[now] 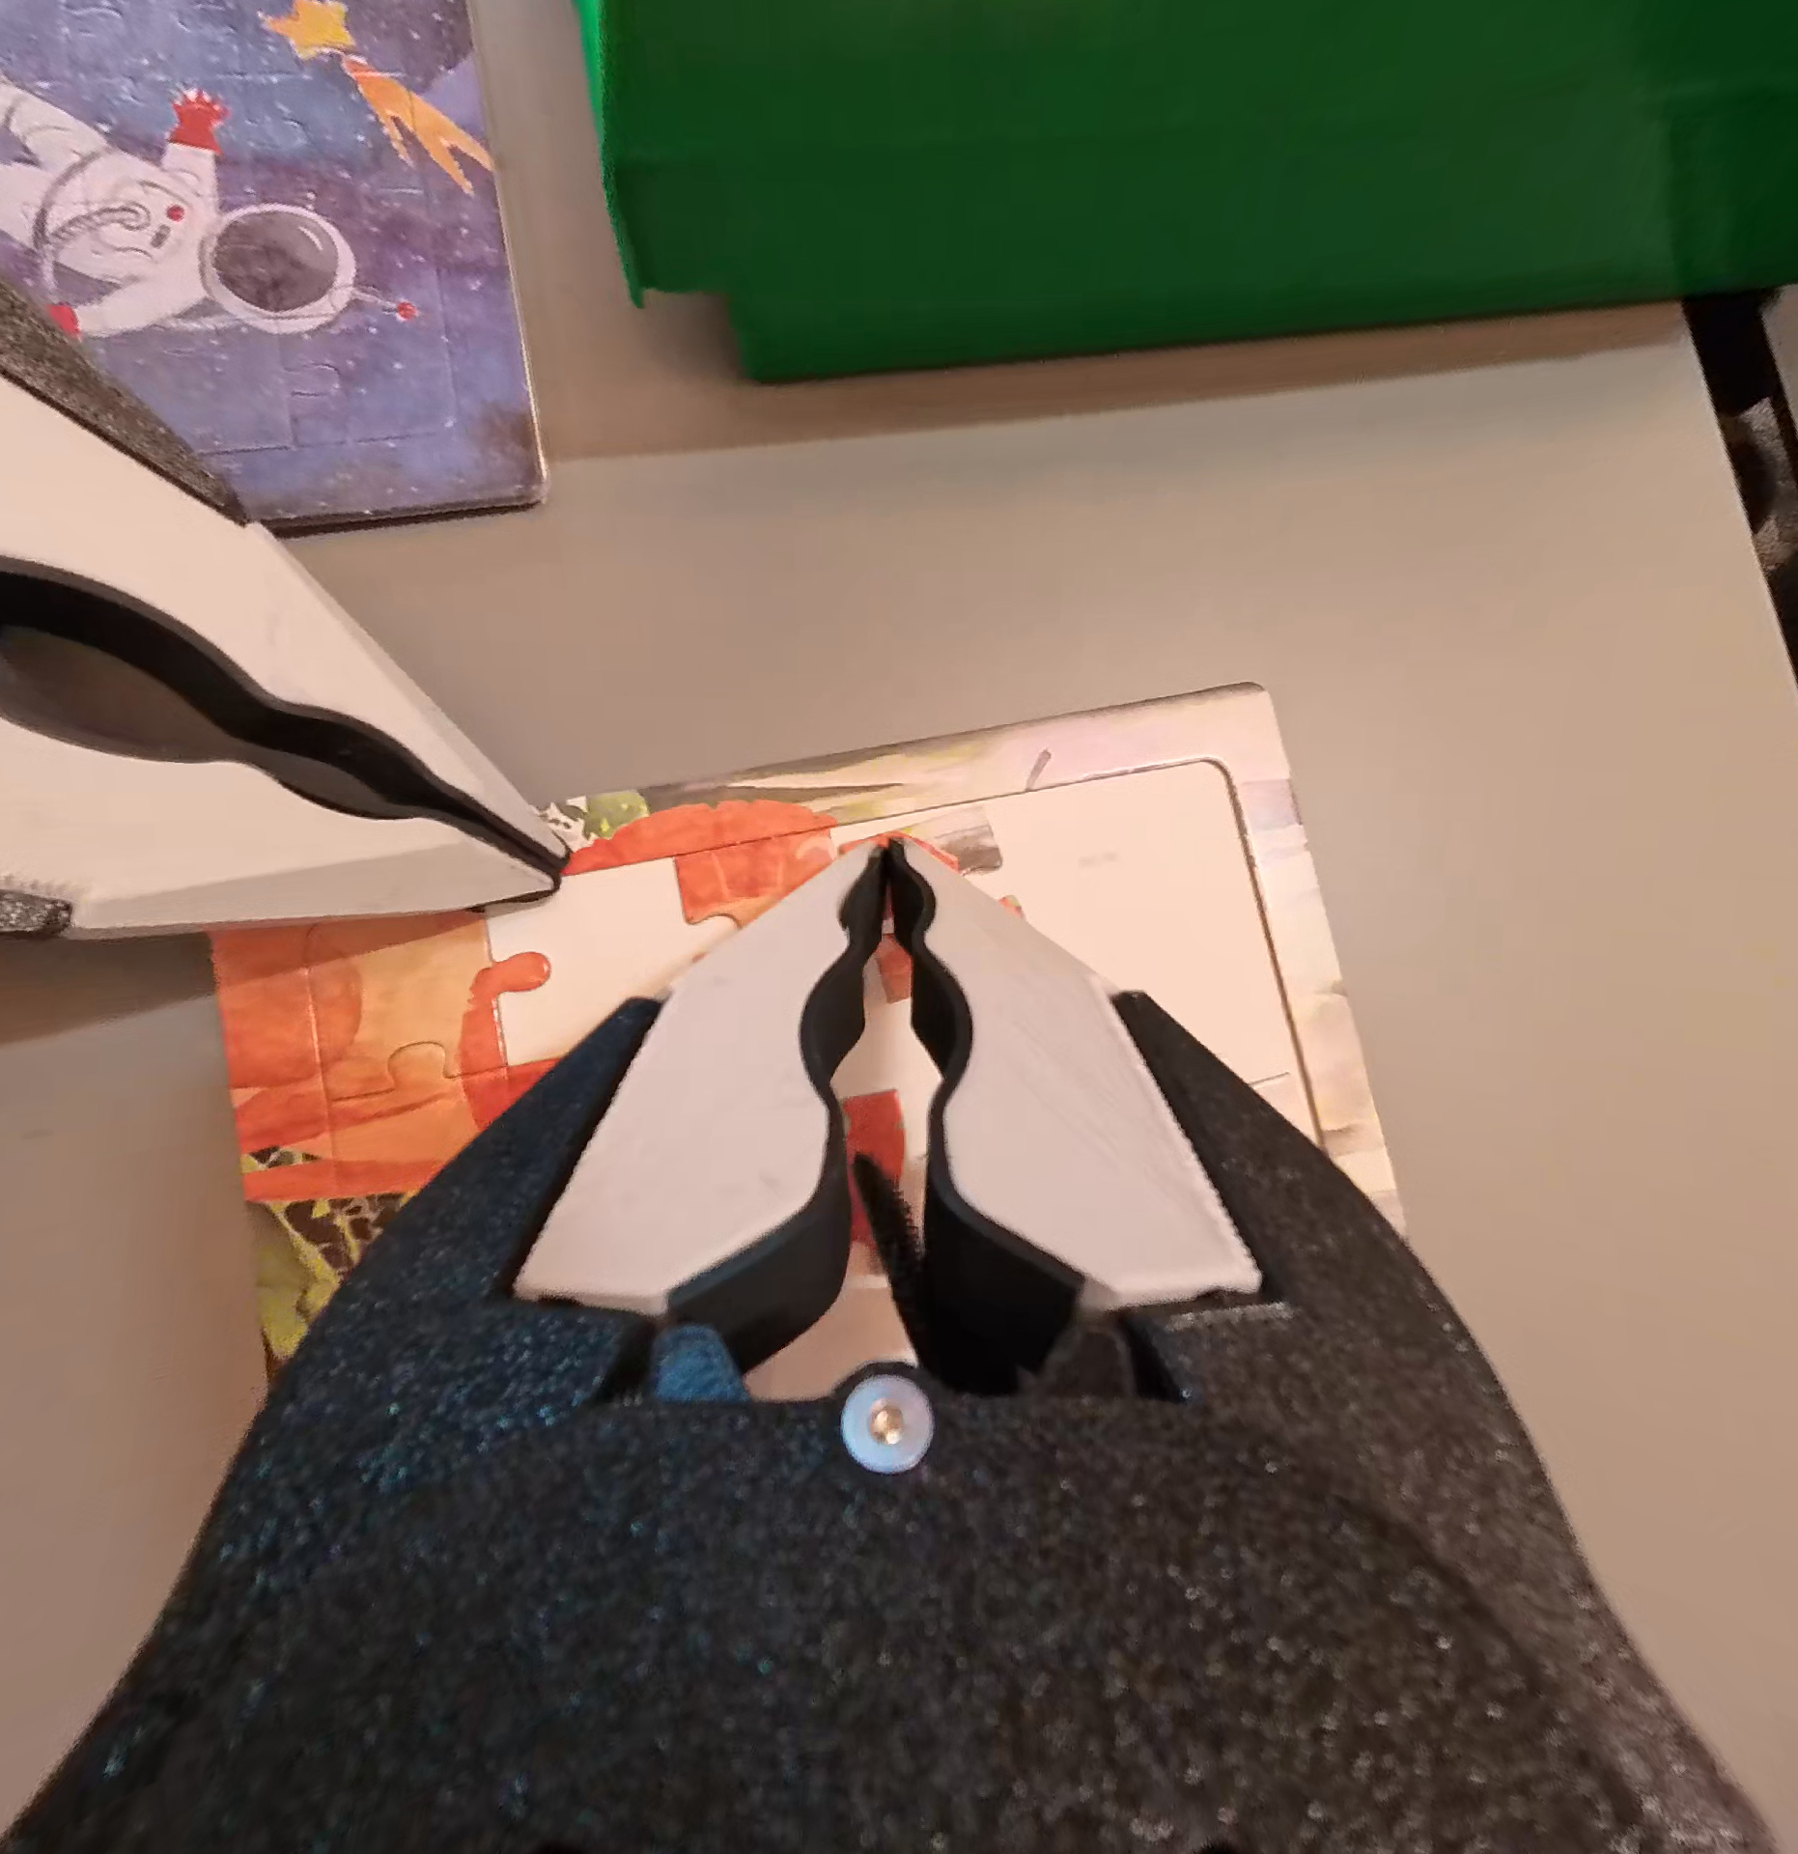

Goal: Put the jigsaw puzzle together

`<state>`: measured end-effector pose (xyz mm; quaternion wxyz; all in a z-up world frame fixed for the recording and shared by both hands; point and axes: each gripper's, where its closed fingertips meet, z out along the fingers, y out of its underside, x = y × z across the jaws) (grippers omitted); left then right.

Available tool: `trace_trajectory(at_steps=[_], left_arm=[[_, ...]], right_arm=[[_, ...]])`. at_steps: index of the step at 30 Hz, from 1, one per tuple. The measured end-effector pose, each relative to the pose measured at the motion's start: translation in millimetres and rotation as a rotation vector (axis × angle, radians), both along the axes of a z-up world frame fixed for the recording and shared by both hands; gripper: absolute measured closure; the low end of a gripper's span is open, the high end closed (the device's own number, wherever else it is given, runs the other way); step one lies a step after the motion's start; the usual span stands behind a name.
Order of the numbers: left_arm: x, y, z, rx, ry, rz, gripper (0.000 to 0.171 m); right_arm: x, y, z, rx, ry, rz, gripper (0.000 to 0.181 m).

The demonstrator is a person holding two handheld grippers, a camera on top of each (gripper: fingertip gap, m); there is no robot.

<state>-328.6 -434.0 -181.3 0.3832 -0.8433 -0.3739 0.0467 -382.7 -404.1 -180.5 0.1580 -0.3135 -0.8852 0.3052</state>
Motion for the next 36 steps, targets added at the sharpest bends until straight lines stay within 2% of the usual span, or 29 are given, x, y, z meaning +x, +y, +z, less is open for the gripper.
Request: trace_trajectory(at_steps=[5, 12, 15, 27, 32, 36], left_arm=[[0, 0, 0, 0.001, 0.001, 0.0, 0.171], [0, 0, 0, 0.003, -0.001, -0.001, 0.171], [0, 0, 0, 0.004, -0.001, -0.001, 0.171], [0, 0, 0, 0.004, 0.001, 0.0, 0.171], [0, 0, 0, 0.003, 0.002, 0.0, 0.171], [0, 0, 0, 0.008, -0.002, 0.003, 0.171]], right_arm=[[-1, 1, 8, -0.052, -0.01, -0.02, 0.181], [-1, 35, 3, 0.027, -0.038, -0.089, 0.181], [0, 26, 1, 0.015, -0.038, -0.065, 0.181], [3, 24, -1, 0.058, -0.044, -0.044, 0.181], [-2, 14, 11, 0.026, 0.011, -0.036, 0.181], [-1, 4, 1, 0.053, 0.01, -0.012, 0.181]])
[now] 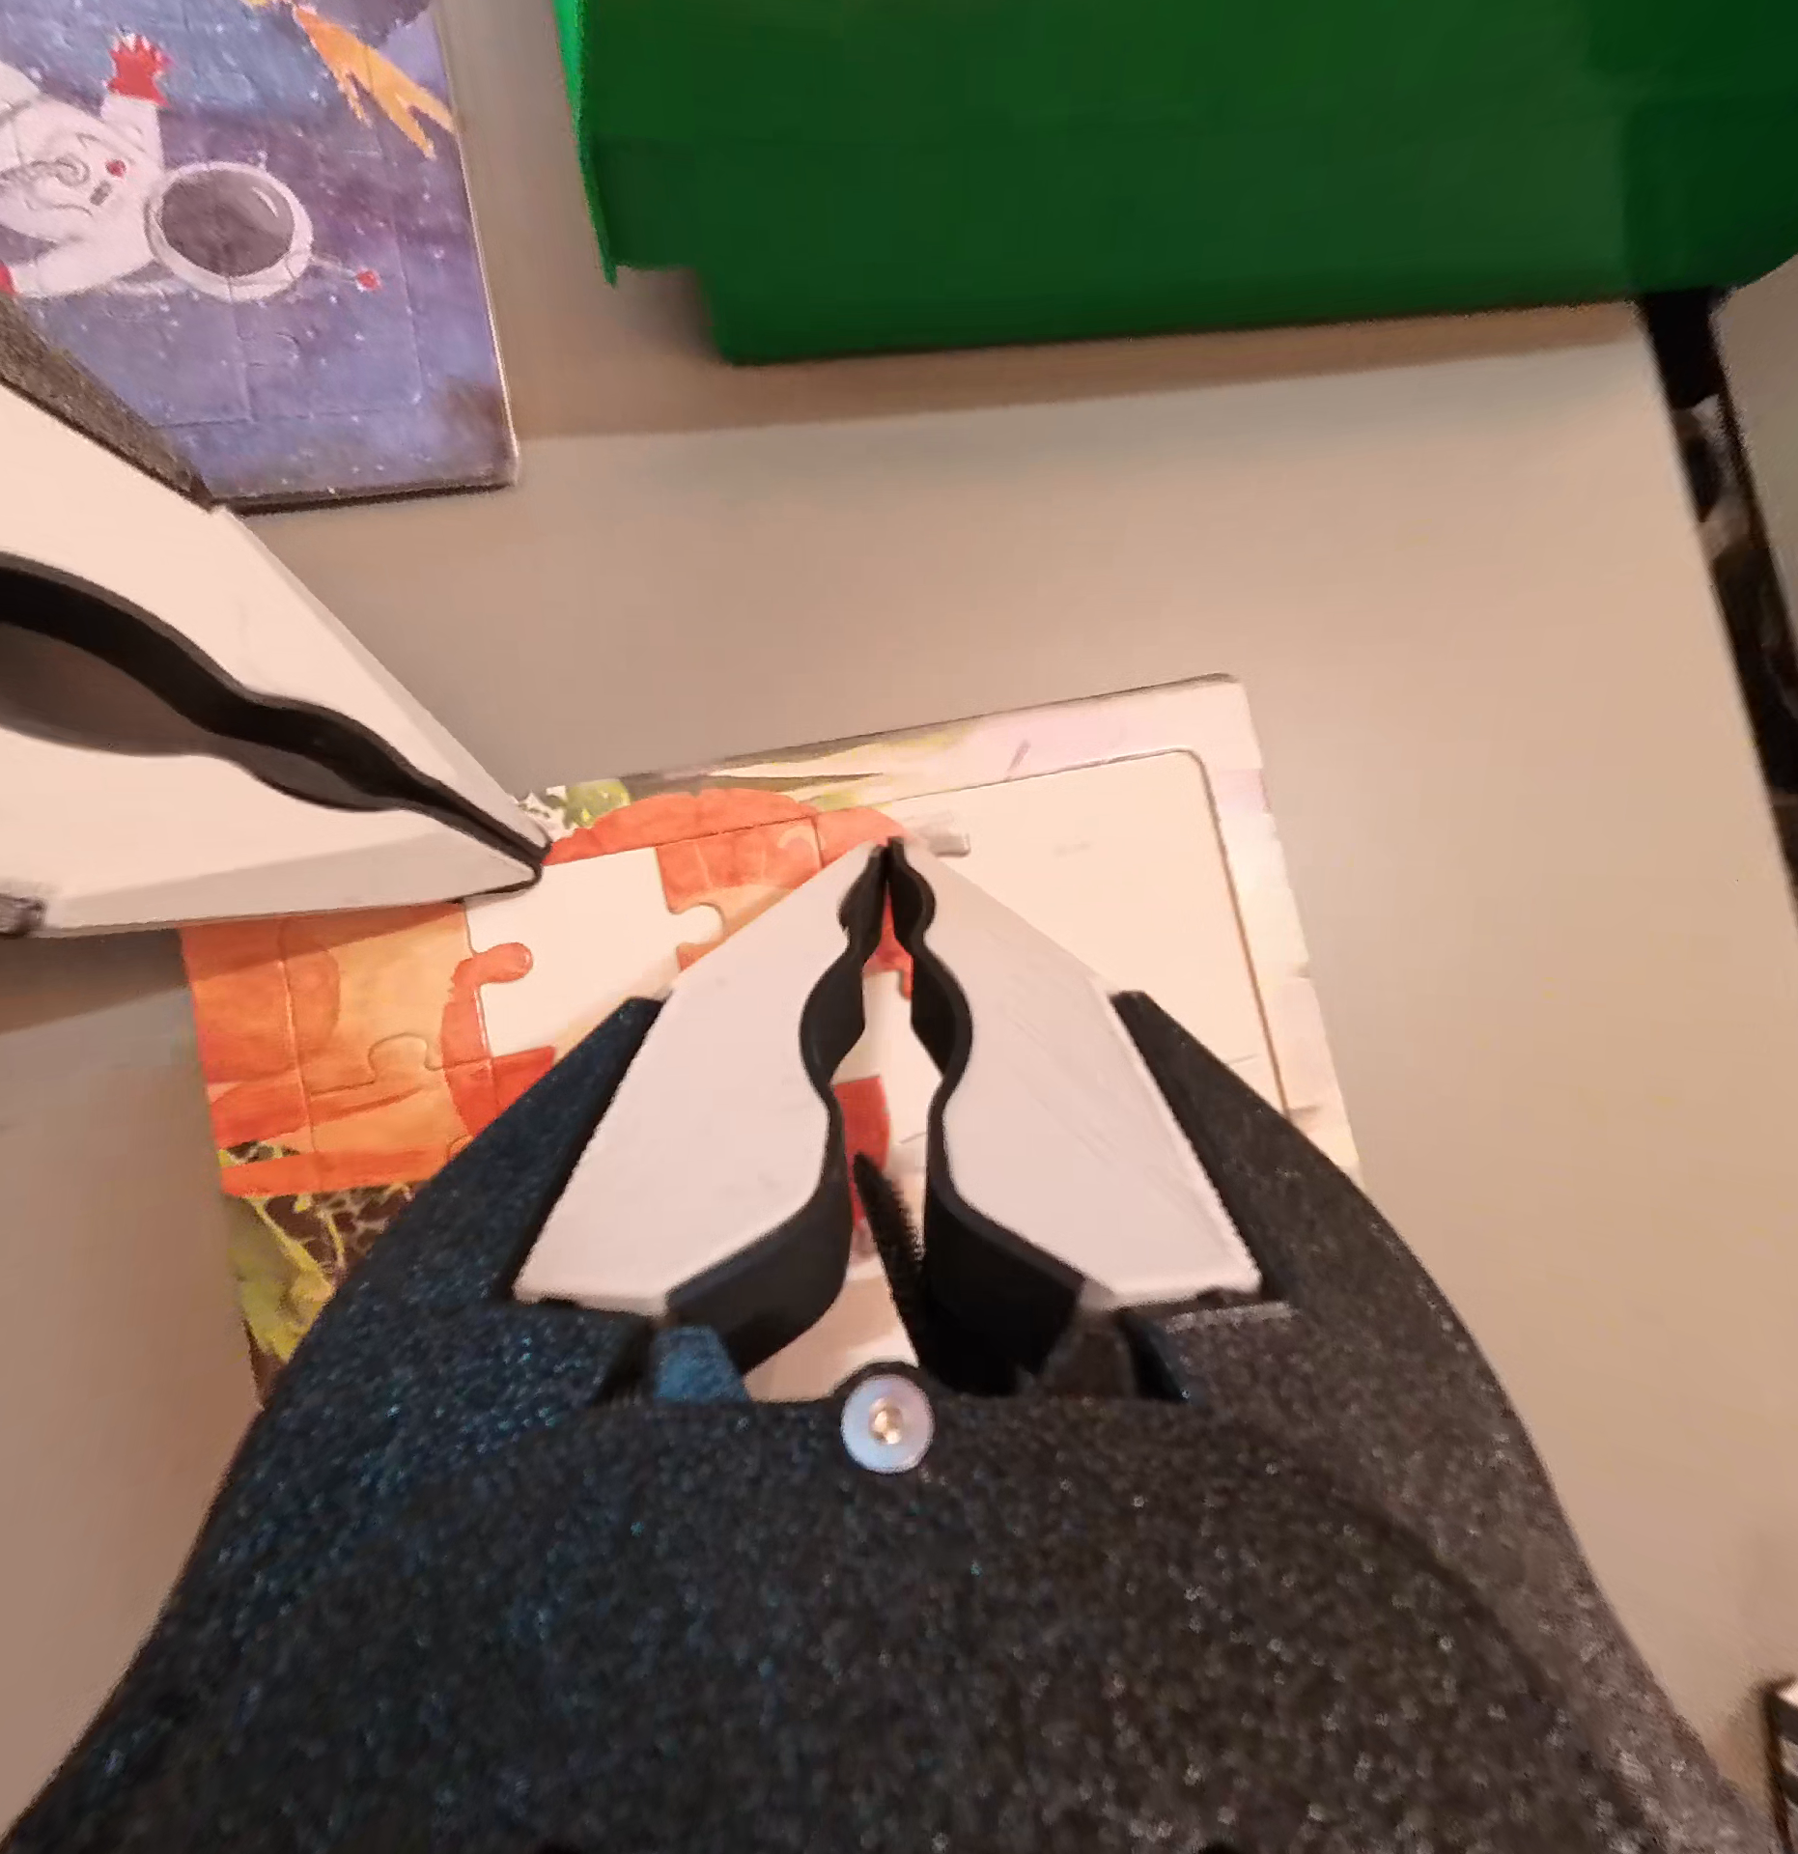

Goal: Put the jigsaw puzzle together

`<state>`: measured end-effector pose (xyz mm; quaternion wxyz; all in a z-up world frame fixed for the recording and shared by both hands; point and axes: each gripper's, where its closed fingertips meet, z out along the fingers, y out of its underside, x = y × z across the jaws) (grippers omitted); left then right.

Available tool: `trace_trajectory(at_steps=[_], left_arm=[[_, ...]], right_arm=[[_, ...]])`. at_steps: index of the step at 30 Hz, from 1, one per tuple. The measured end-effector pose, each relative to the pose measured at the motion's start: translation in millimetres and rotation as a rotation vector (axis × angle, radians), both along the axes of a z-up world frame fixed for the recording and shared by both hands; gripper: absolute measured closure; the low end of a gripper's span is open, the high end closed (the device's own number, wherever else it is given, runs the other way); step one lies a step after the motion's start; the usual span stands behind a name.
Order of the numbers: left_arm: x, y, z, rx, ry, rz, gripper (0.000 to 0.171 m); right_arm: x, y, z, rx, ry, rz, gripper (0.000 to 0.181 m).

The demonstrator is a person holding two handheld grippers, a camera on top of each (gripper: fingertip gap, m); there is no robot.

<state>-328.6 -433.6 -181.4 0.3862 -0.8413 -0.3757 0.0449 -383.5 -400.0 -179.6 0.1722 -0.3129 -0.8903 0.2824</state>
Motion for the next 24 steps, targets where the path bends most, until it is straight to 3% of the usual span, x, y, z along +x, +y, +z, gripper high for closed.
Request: trace_trajectory(at_steps=[11, 17, 24], left_arm=[[0, 0, 0, 0.001, -0.001, 0.001, 0.171], [0, 0, 0, 0.003, -0.002, 0.001, 0.171], [-1, -1, 2, -0.013, 0.012, 0.007, 0.171]], right_arm=[[-3, 1, 8, -0.032, 0.009, -0.028, 0.181], [1, -4, -3, -0.016, -0.003, 0.001, 0.181], [-4, 16, 12, -0.044, 0.004, -0.066, 0.181]])
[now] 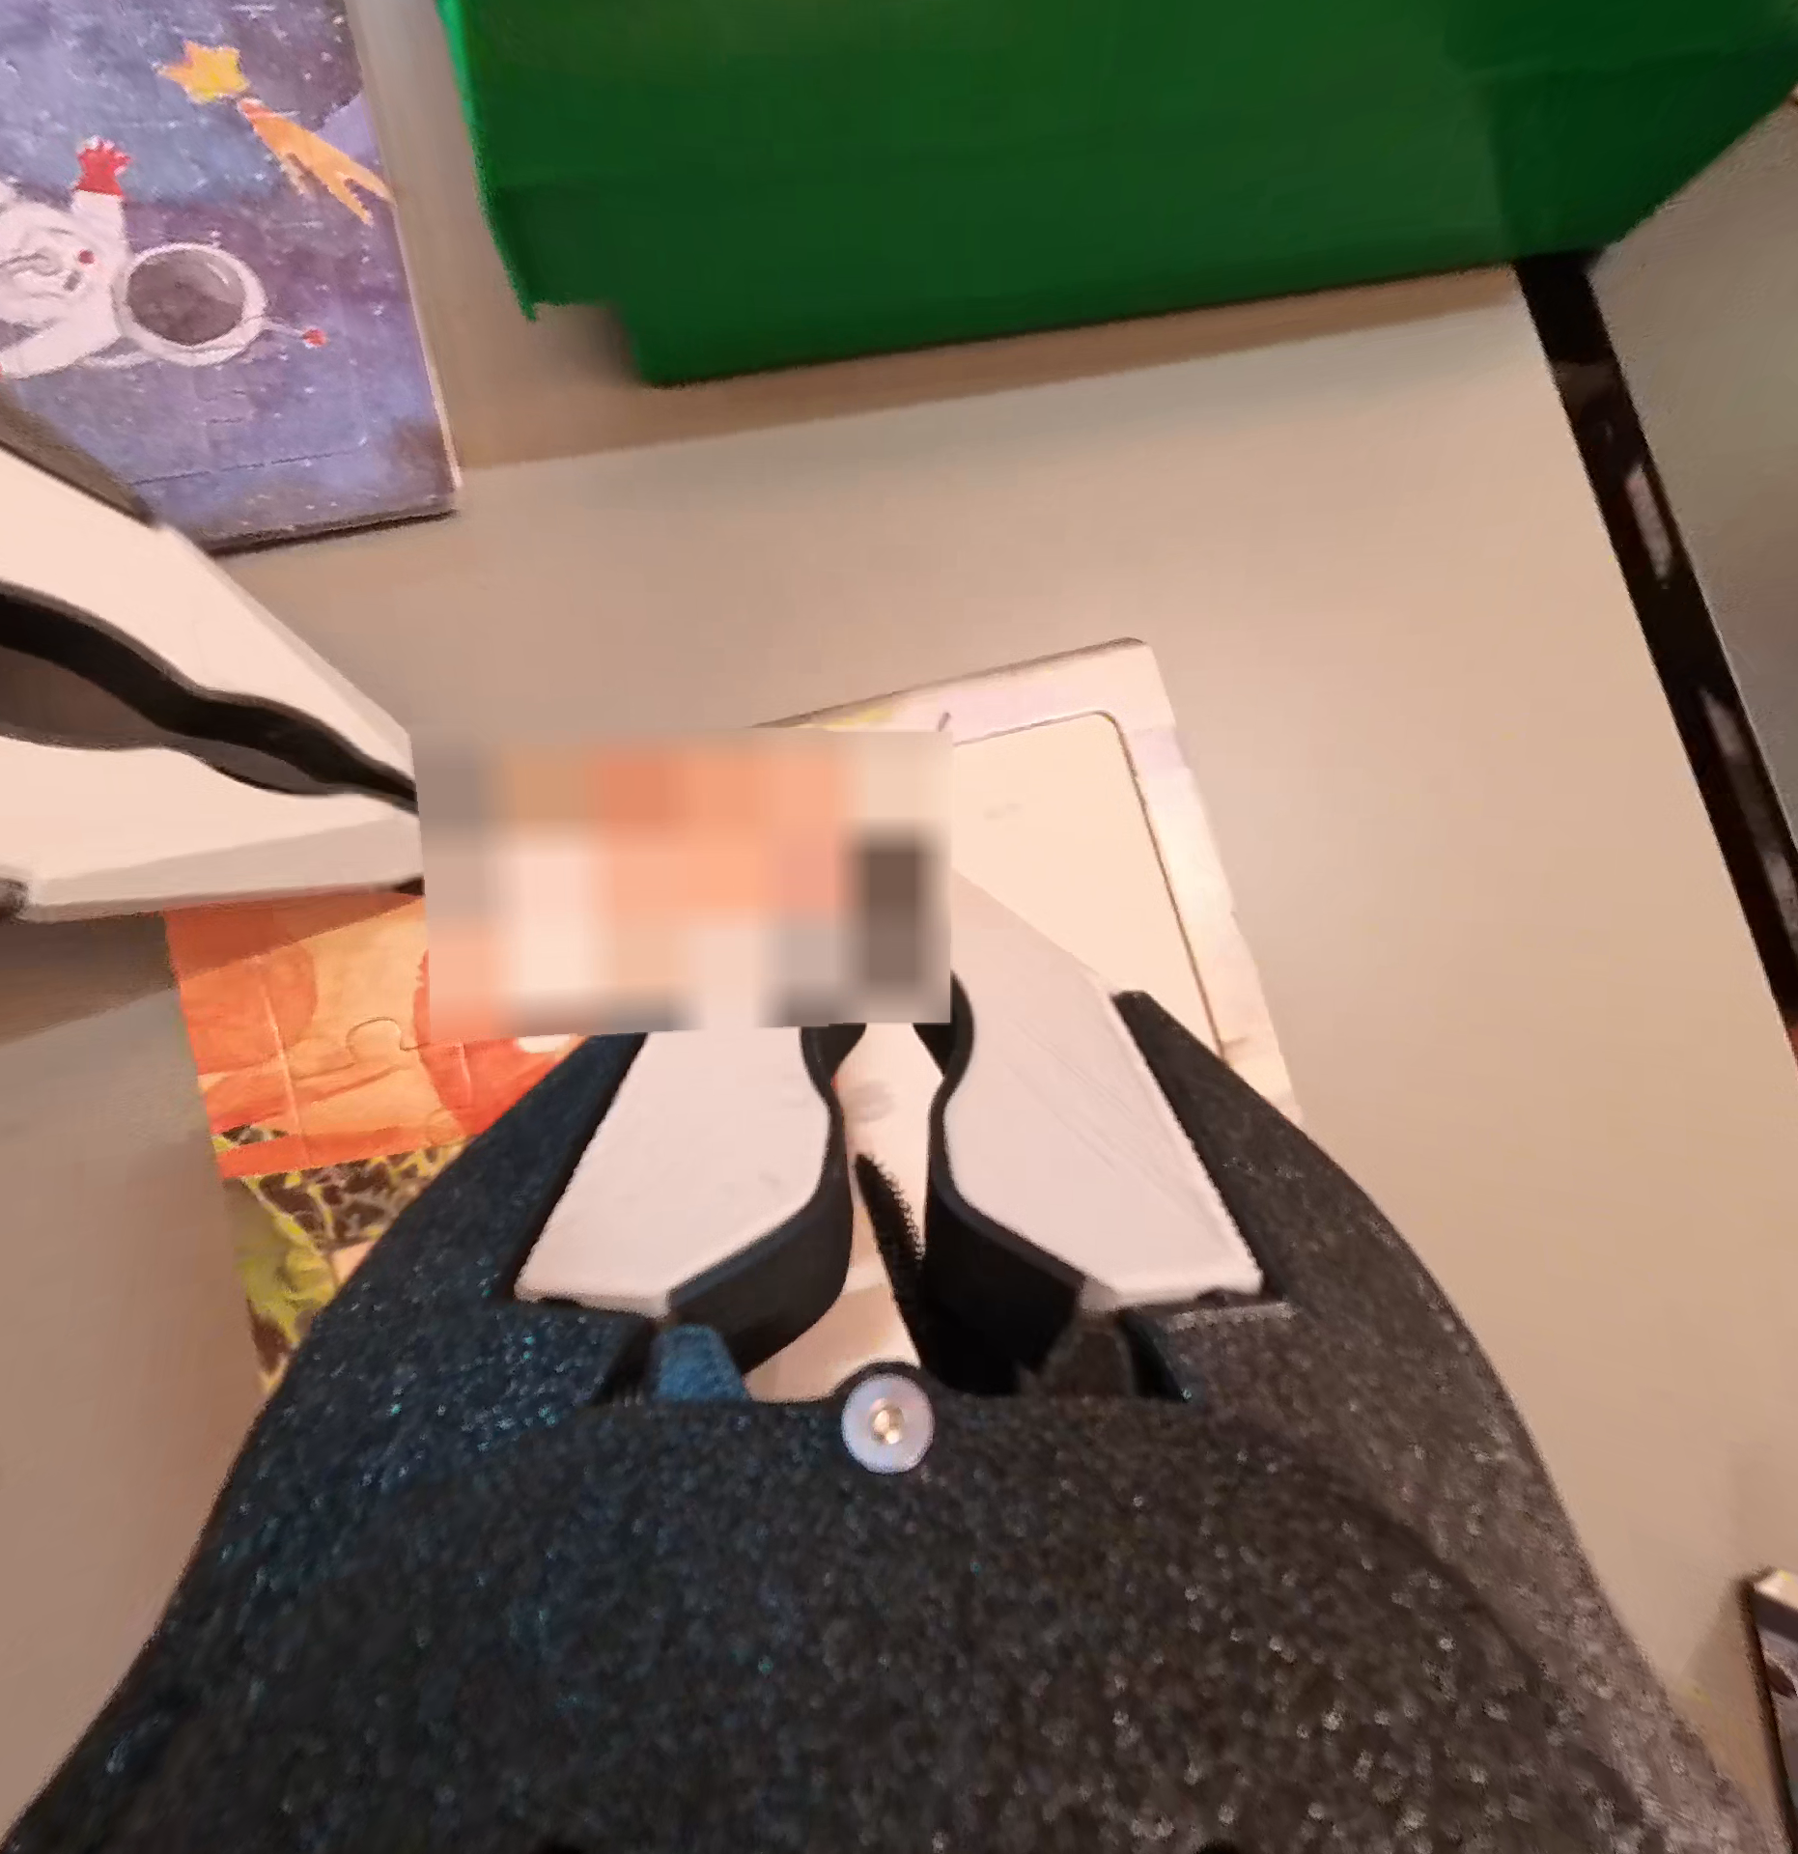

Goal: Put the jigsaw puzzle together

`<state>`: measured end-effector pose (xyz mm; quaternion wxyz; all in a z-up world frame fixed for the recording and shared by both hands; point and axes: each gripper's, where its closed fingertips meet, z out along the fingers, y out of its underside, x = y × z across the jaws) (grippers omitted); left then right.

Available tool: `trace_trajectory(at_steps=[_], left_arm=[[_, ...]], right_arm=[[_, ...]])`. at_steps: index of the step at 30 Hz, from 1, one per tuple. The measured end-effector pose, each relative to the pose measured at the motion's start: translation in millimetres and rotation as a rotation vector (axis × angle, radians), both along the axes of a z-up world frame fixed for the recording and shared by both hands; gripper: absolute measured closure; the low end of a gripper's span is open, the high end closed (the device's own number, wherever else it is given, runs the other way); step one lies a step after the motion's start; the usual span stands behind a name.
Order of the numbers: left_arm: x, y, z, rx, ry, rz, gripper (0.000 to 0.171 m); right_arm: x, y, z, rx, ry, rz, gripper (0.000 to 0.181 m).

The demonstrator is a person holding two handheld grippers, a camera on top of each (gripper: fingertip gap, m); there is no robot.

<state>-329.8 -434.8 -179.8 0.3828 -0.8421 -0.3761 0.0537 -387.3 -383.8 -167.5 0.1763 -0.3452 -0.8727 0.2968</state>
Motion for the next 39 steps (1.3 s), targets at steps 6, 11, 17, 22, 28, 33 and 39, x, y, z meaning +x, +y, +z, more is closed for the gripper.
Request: trace_trajectory(at_steps=[6, 11, 17, 22, 28, 33, 39], left_arm=[[-3, -6, 12, 0.057, -0.02, 0.033, 0.171], [2, -4, -1, 0.016, -0.046, 0.01, 0.171], [2, -3, -1, 0.018, -0.045, 0.017, 0.171], [2, -5, -1, 0.009, -0.05, 0.016, 0.171], [2, -5, -1, 0.017, -0.052, 0.021, 0.171], [2, -8, 0, -0.01, -0.049, 0.02, 0.171], [10, -13, 2, -0.021, -0.082, -0.021, 0.171]], right_arm=[[-8, 11, -14, -0.025, -0.028, -0.063, 0.181], [-5, 8, -14, -0.019, -0.028, -0.04, 0.181], [0, 2, -14, -0.016, -0.035, 0.0, 0.181], [-7, 7, -14, -0.028, -0.013, -0.035, 0.181], [-1, 0, -14, -0.048, -0.04, 0.004, 0.181], [-7, 5, -8, -0.033, 0.01, -0.017, 0.181], [-5, 9, -14, -0.05, -0.034, -0.016, 0.181]])
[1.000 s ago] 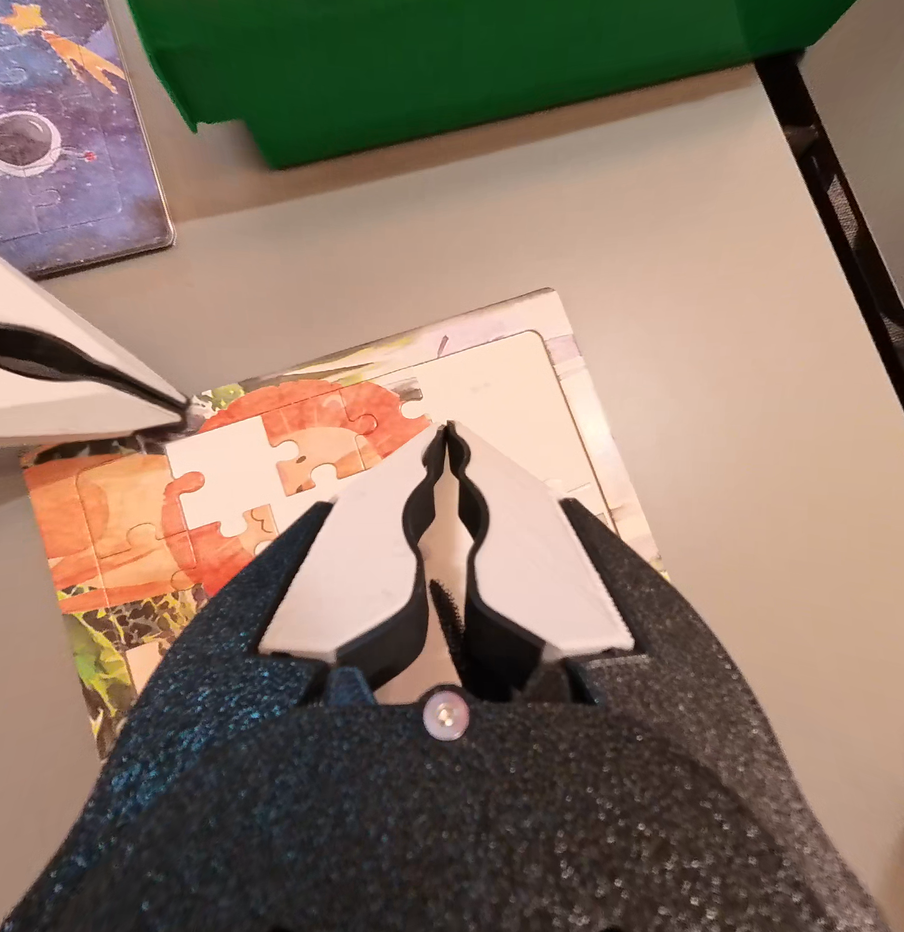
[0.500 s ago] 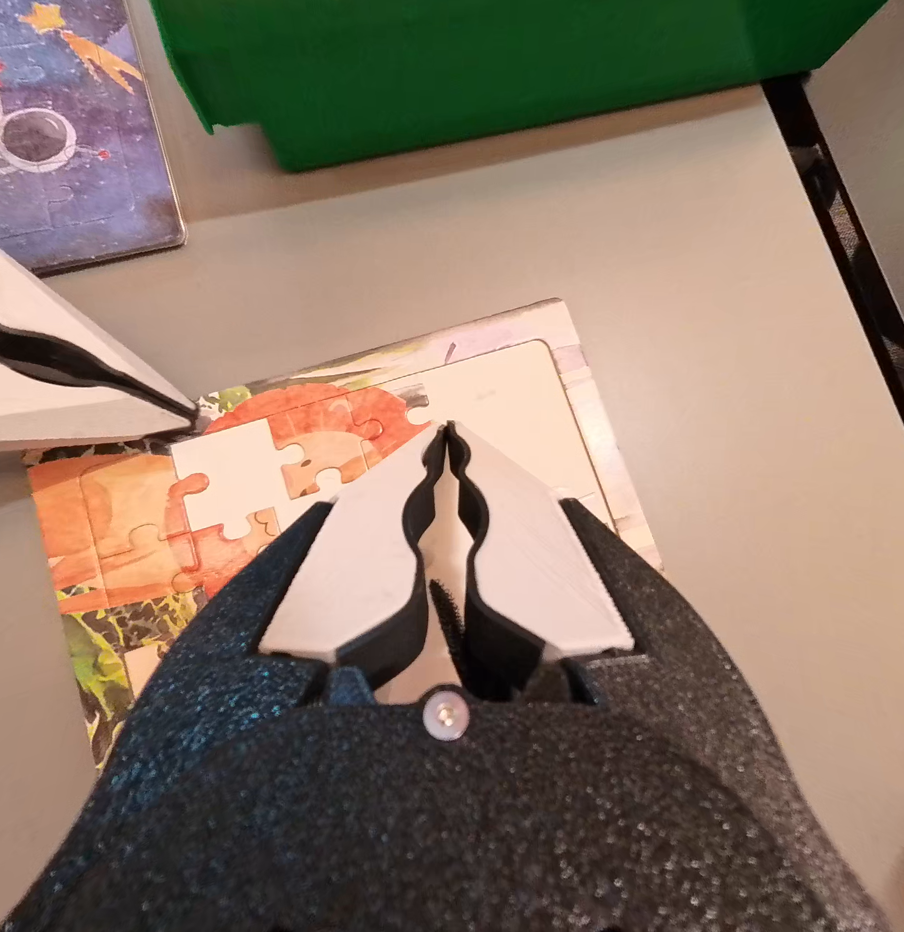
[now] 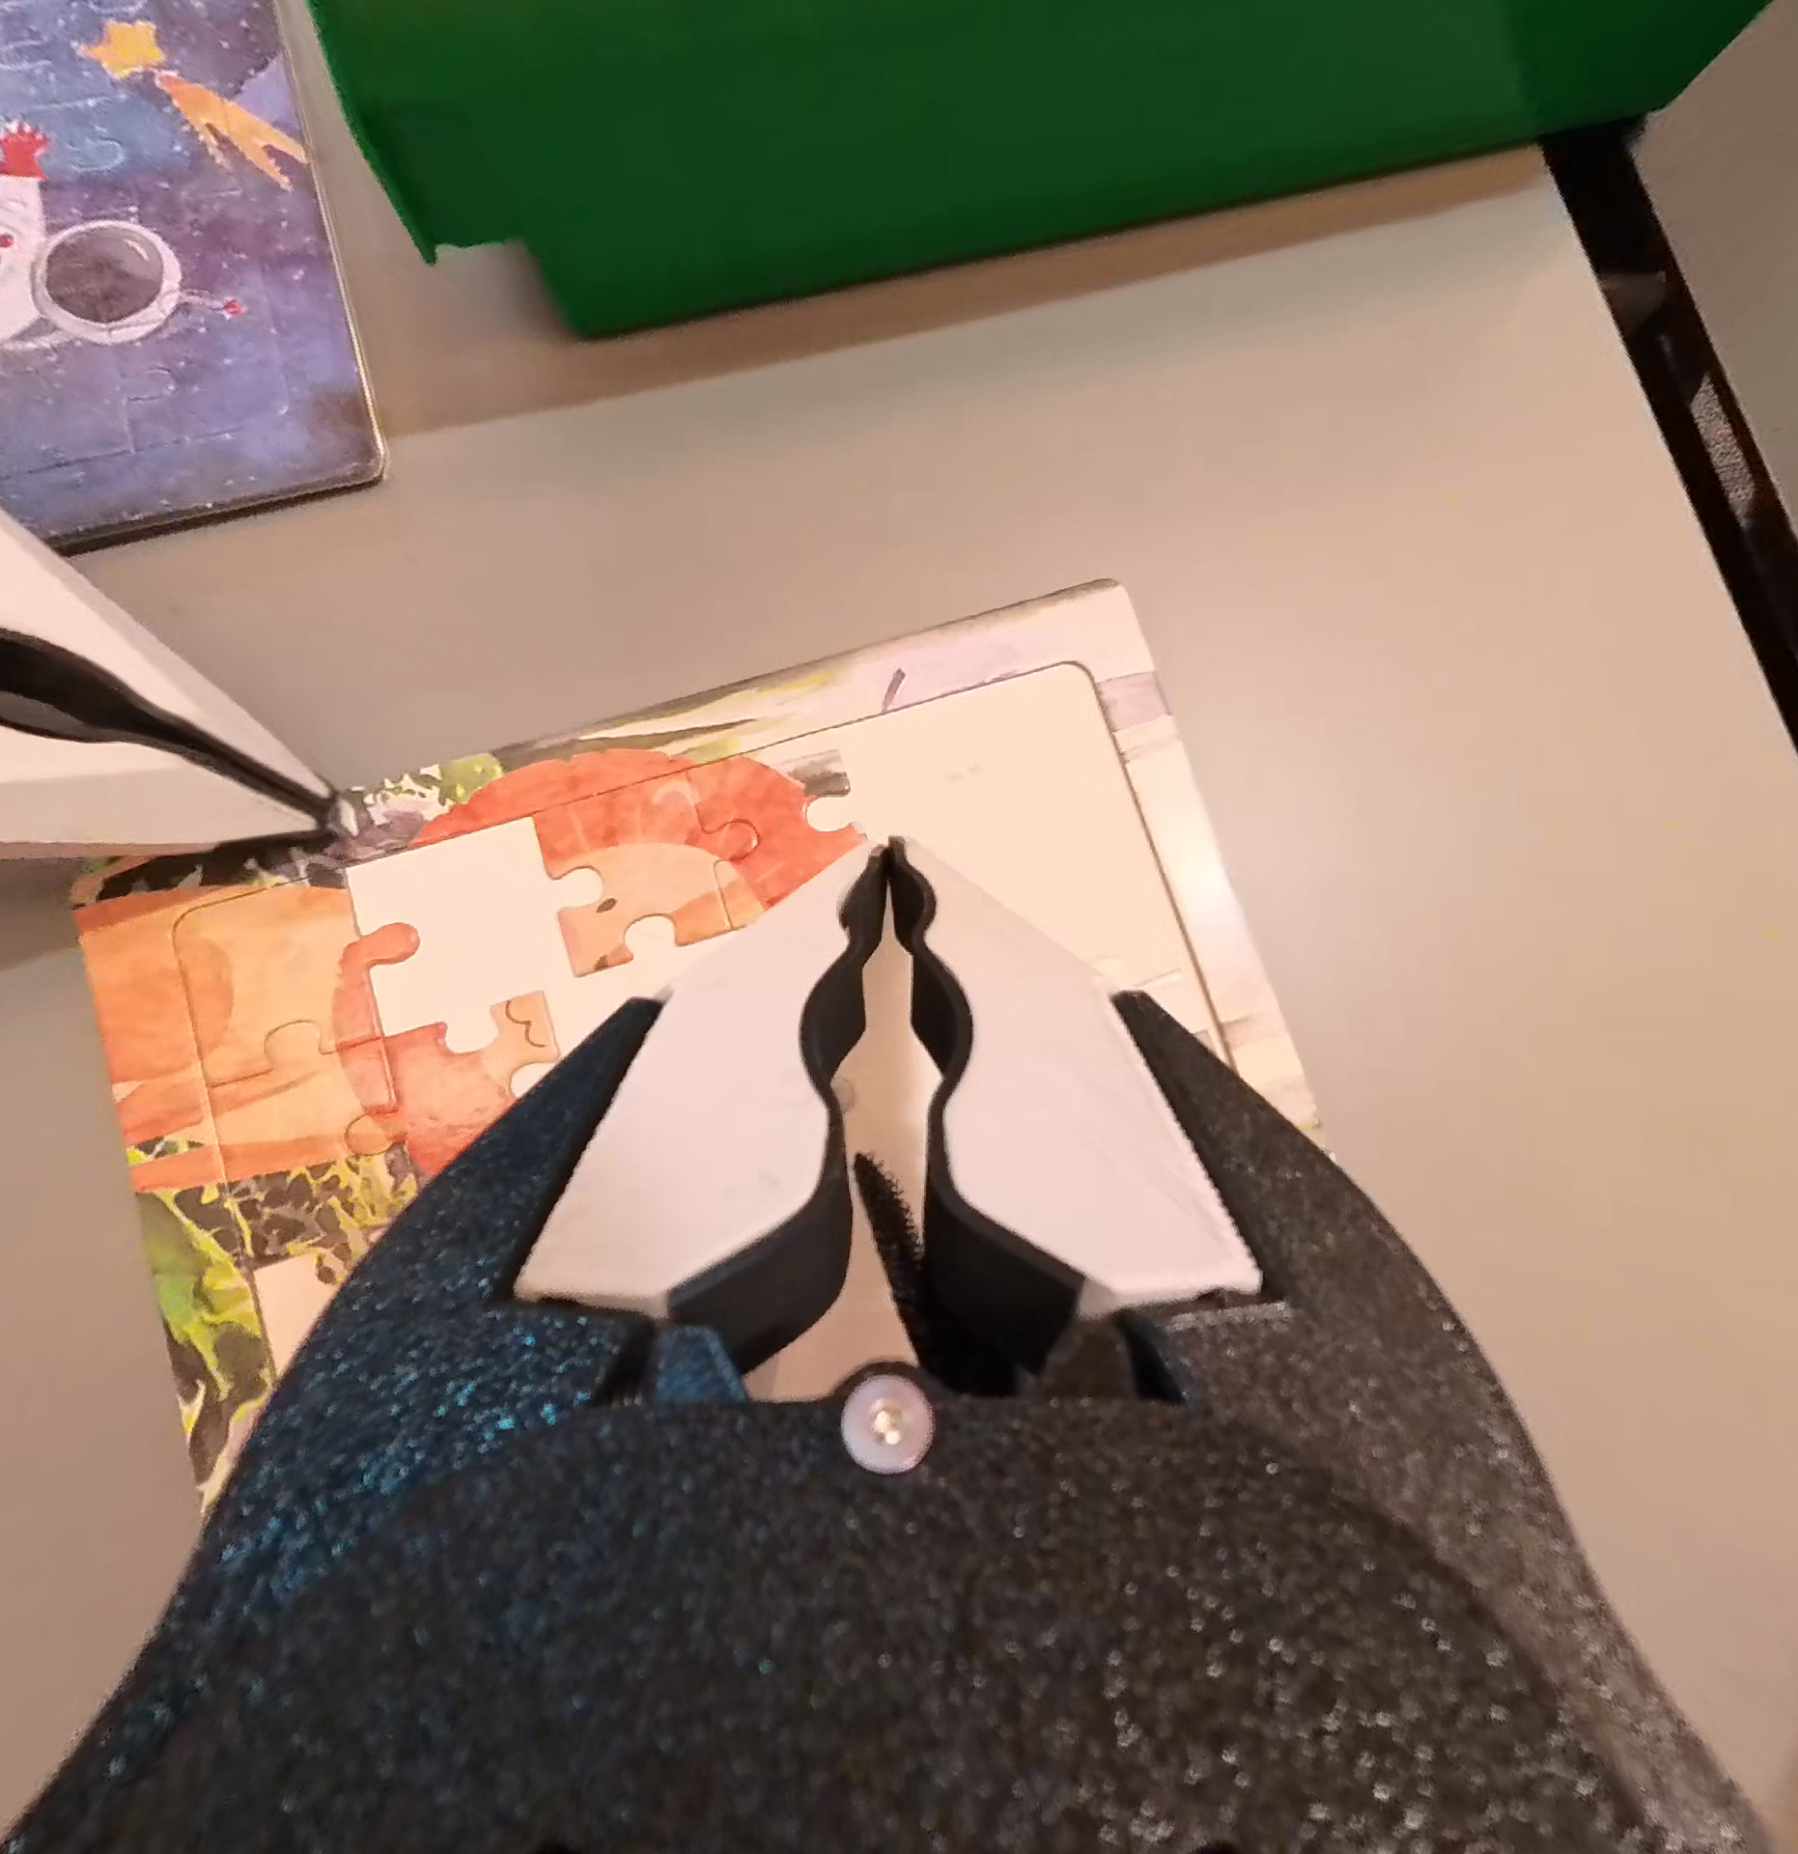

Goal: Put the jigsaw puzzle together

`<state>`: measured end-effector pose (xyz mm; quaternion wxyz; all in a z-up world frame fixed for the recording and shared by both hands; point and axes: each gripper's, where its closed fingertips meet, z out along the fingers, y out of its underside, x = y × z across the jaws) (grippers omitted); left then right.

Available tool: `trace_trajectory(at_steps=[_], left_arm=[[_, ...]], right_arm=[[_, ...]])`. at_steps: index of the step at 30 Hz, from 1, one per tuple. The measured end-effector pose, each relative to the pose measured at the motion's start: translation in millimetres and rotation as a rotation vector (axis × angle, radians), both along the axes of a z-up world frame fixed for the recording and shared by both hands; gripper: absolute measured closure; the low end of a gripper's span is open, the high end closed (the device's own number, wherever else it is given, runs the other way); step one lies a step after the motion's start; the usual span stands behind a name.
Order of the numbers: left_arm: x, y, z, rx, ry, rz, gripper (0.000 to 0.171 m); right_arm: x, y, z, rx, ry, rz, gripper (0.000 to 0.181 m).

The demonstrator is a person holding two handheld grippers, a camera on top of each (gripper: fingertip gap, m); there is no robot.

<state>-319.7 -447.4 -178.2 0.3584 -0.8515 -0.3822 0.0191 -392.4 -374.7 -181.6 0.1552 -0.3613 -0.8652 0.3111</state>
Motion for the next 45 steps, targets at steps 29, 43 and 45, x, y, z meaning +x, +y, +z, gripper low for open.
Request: trace_trajectory(at_steps=[29, 43, 45], left_arm=[[47, -16, -3, -0.063, 0.002, -0.078, 0.171], [48, -16, -3, -0.058, 0.001, -0.082, 0.171], [48, -16, -4, -0.059, 0.003, -0.083, 0.171]], right_arm=[[0, -25, -1, -0.035, -0.018, 0.056, 0.181], [4, -3, 9, -0.004, -0.016, 0.012, 0.181], [4, -4, 7, -0.003, -0.02, 0.016, 0.181]])
